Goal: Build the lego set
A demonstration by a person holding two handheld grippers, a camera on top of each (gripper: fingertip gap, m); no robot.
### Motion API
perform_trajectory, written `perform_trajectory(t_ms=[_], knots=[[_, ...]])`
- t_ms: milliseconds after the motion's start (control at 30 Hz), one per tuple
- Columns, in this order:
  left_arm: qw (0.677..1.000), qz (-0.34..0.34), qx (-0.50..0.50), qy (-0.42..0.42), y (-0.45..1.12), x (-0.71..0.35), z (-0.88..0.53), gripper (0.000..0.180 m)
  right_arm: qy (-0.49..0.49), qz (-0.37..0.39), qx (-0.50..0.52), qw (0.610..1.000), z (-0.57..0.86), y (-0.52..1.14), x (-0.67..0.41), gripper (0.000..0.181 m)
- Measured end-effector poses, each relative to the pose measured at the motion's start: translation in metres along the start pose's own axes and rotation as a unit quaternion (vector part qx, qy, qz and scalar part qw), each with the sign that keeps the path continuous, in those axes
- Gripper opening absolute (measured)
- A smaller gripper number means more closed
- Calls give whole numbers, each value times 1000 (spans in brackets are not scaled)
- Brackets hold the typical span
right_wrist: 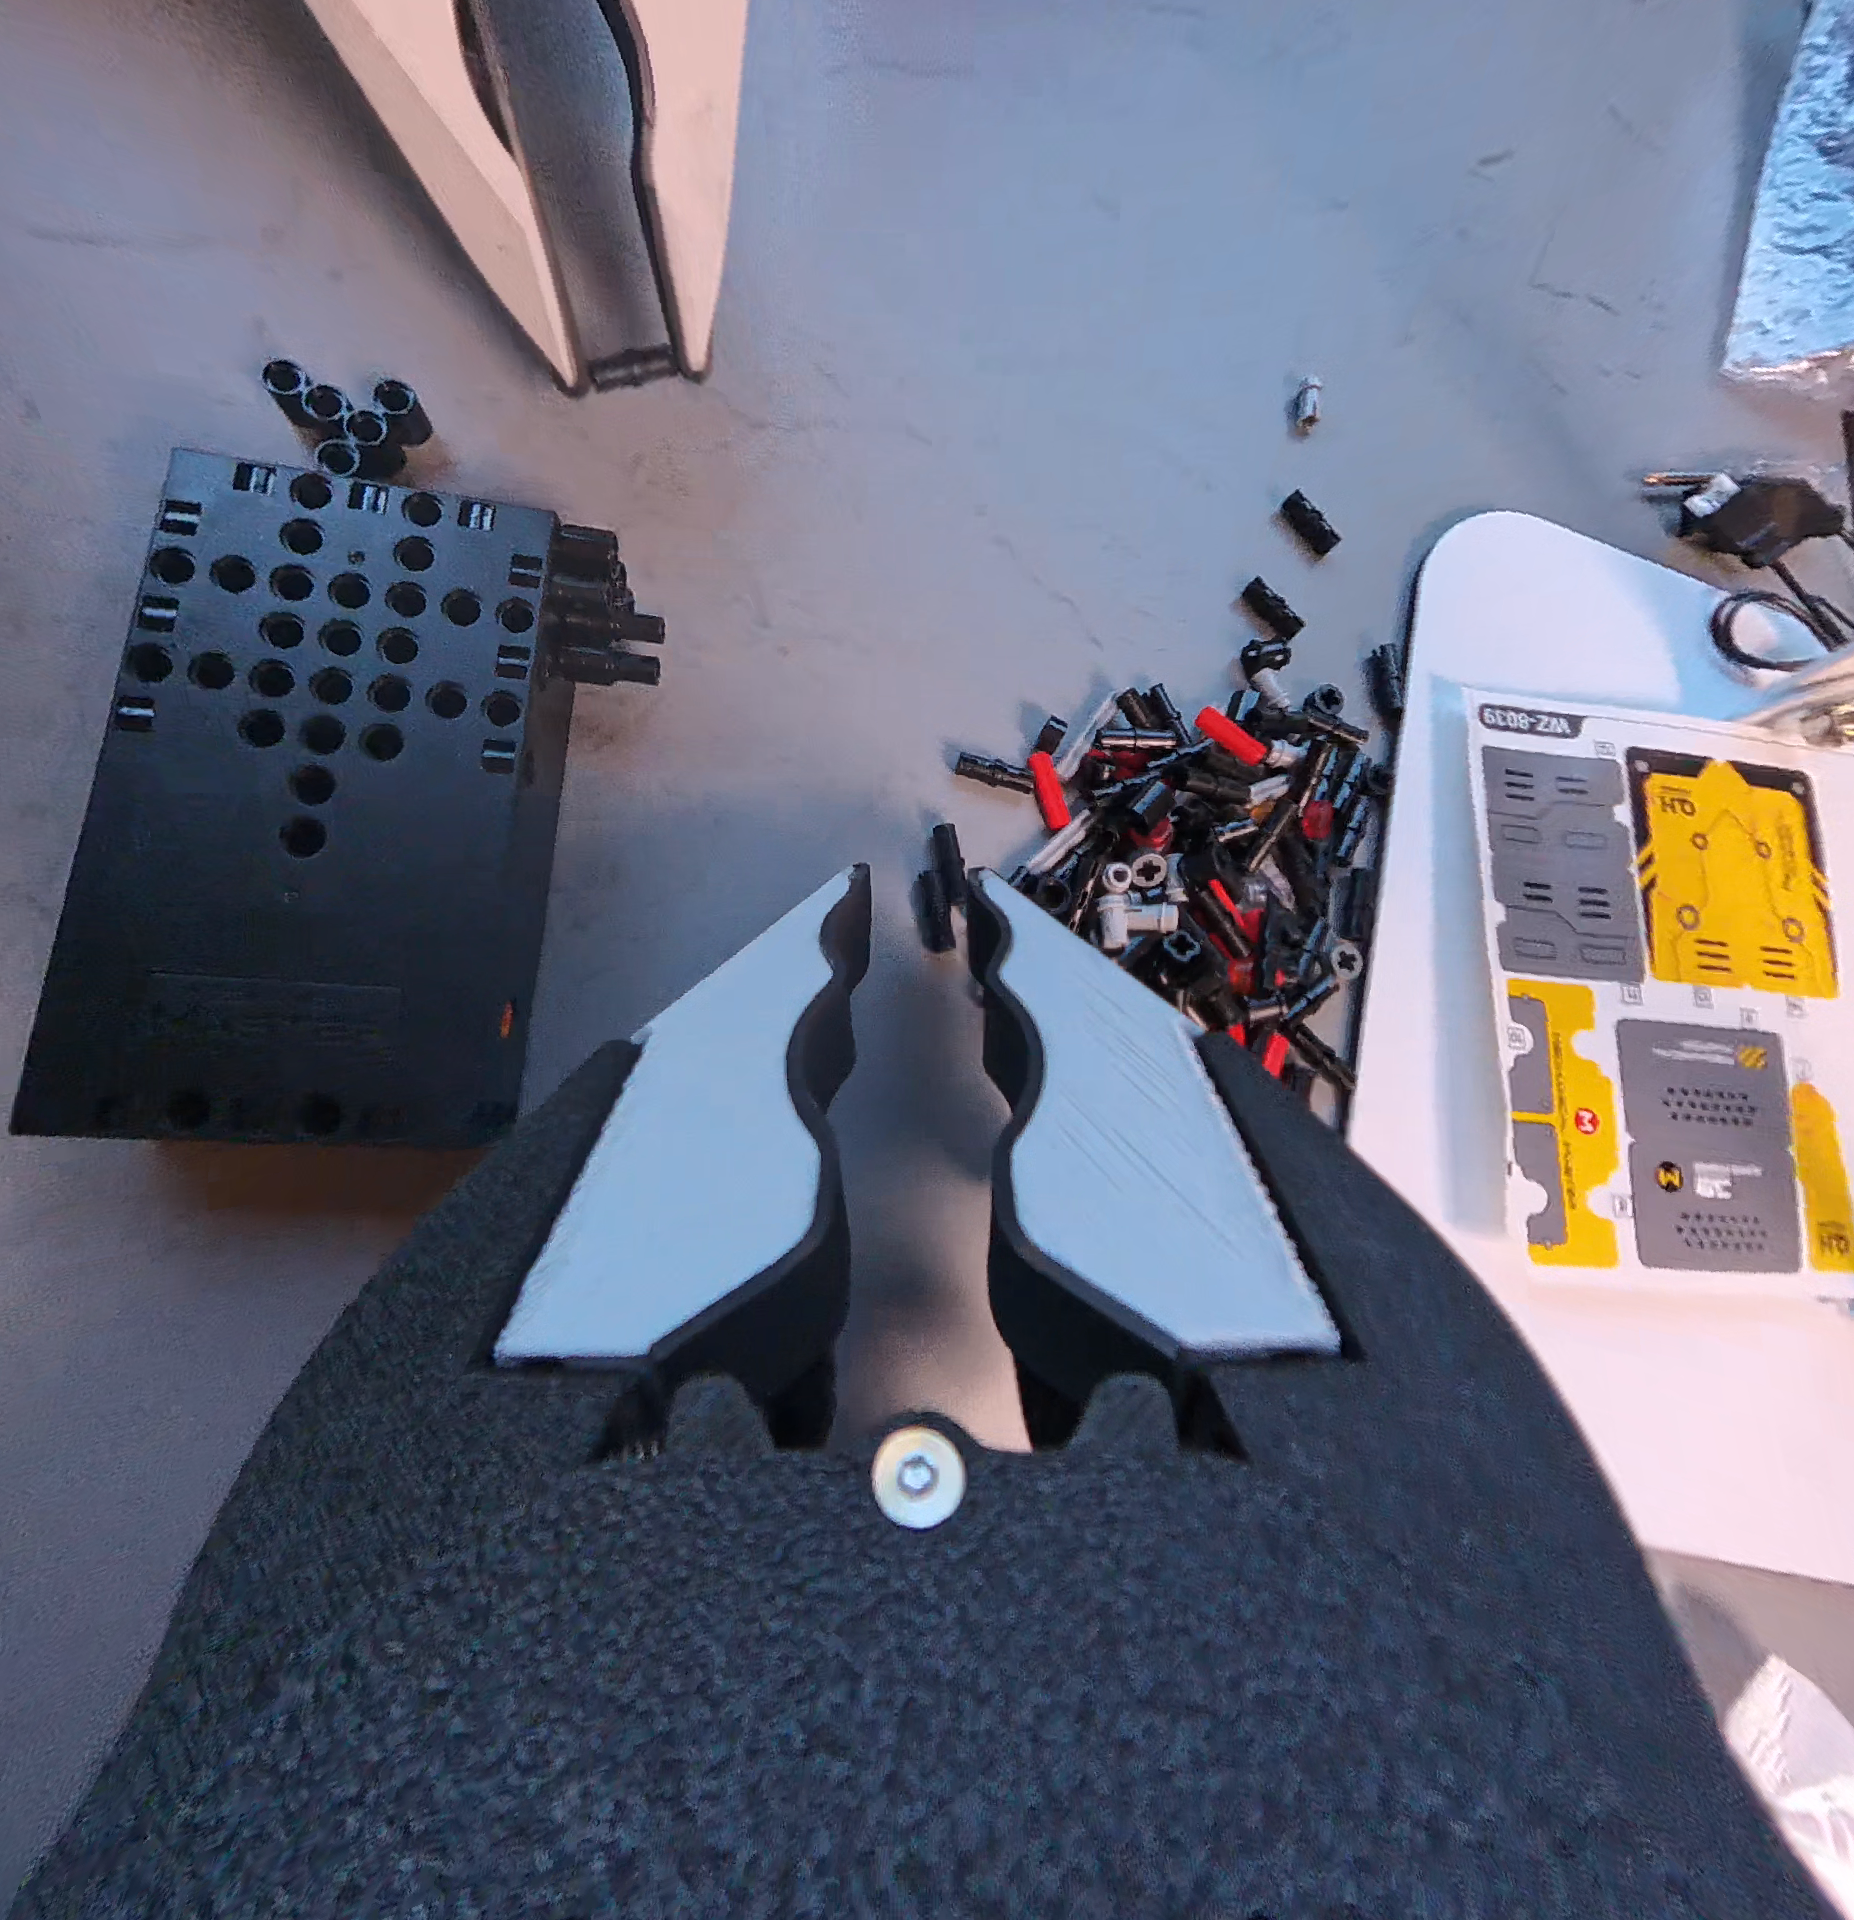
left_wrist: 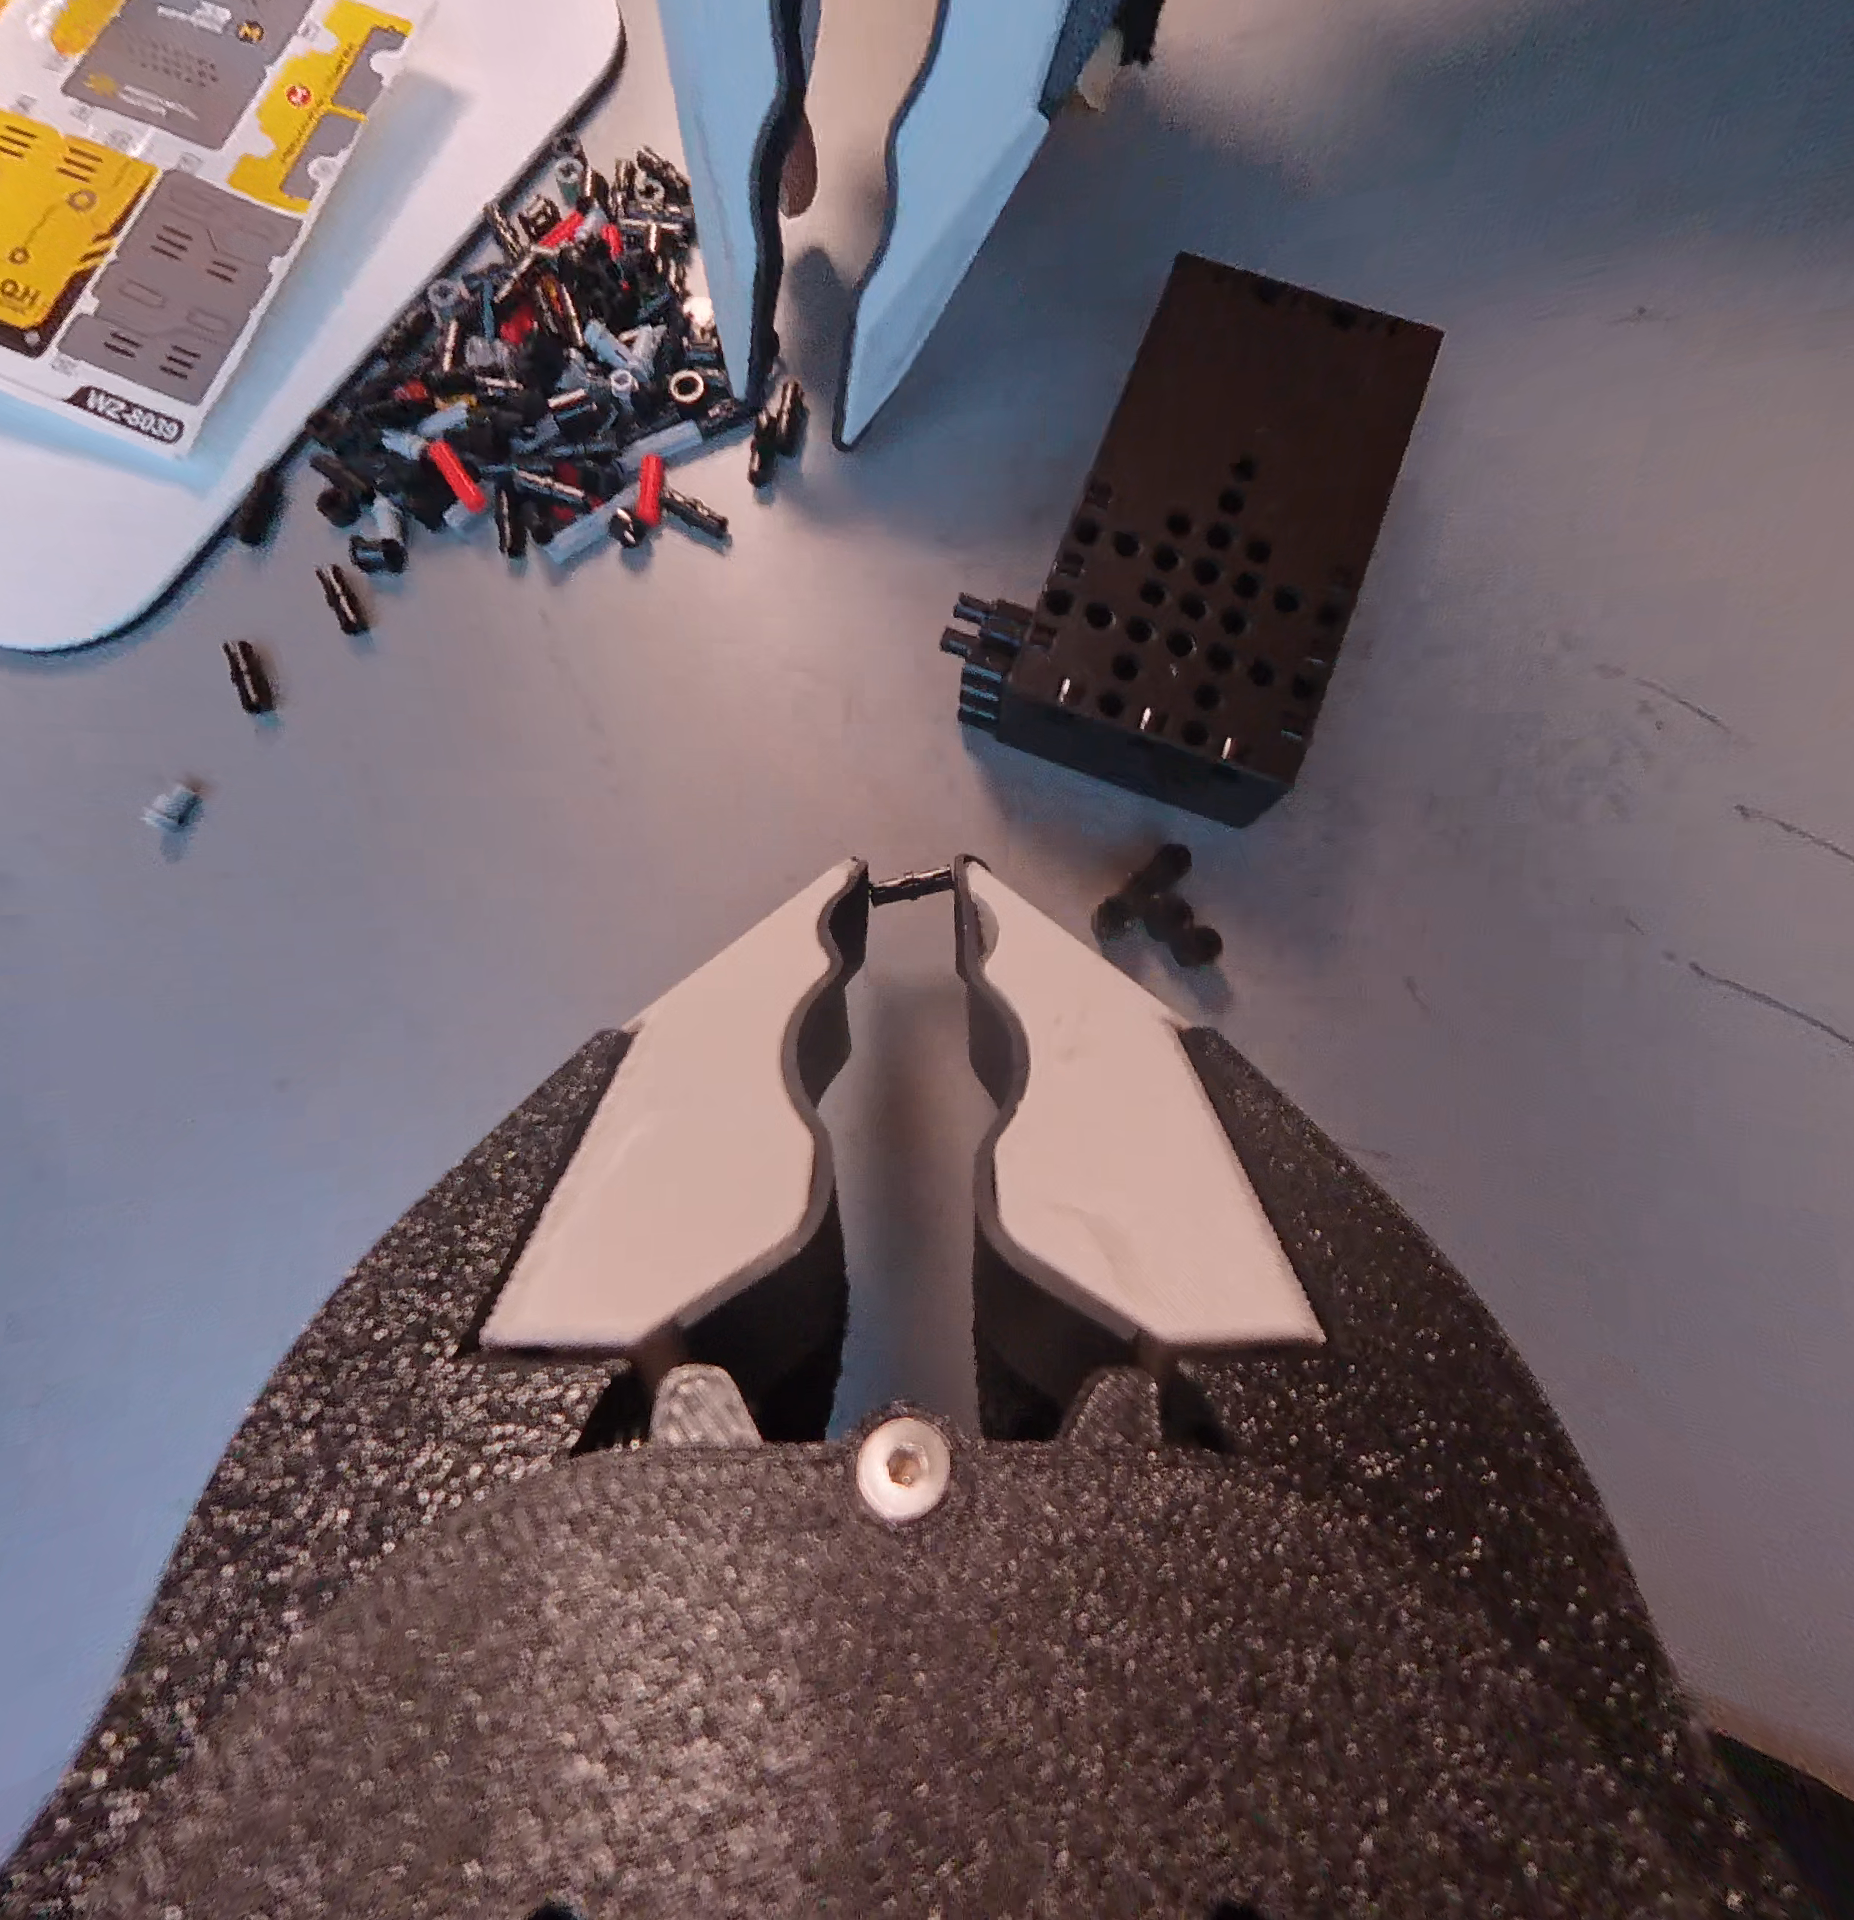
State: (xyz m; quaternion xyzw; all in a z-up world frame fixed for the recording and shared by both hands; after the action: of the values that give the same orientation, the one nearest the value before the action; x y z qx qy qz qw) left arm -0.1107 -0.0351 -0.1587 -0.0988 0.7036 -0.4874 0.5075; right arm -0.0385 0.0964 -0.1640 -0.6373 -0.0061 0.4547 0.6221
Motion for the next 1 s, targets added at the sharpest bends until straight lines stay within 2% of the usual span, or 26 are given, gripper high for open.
perform_trajectory(t_ms=[100, 300, 467, 533, 867, 1000], knots=[[1000, 1, -3, -20, -9, 12, 7, 16, -24, -26, -33, 999, 5, 5, 0, 16], [999, 3, -5, -39, -17, 24, 15, 16, -5, -33, -107, 994, 5, 8, 0, 7], [999, -1, 1, -32, -16, 30, 18, 16, 13, -23, -110, 994, -7, 0, 6, 7], [1000, 1, 3, -26, -15, 29, 19, 16, 24, -8, -107, 994, -17, -8, 8, 0], [1000, -8, 8, -6, -7, 31, 25, 17, 73, 2, -45, 996, -52, -51, 40, 0], [1000, -11, 5, 3, -8, 31, 27, 16, 62, -25, -72, 995, -73, -56, 46, 0]])
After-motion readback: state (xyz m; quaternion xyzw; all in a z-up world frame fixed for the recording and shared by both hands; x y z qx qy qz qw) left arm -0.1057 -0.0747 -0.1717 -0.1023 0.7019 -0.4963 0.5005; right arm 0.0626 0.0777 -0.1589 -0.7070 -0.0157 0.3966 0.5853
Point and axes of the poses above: each gripper's, where its closed fingertips meet, y out along the fingers, x out of its underside, z = x × y across the jaws, the point moved 4 cm from there along -y, back along the fingers, and after that the axes turned 6 degrees about -z, right-handed, at the moved point
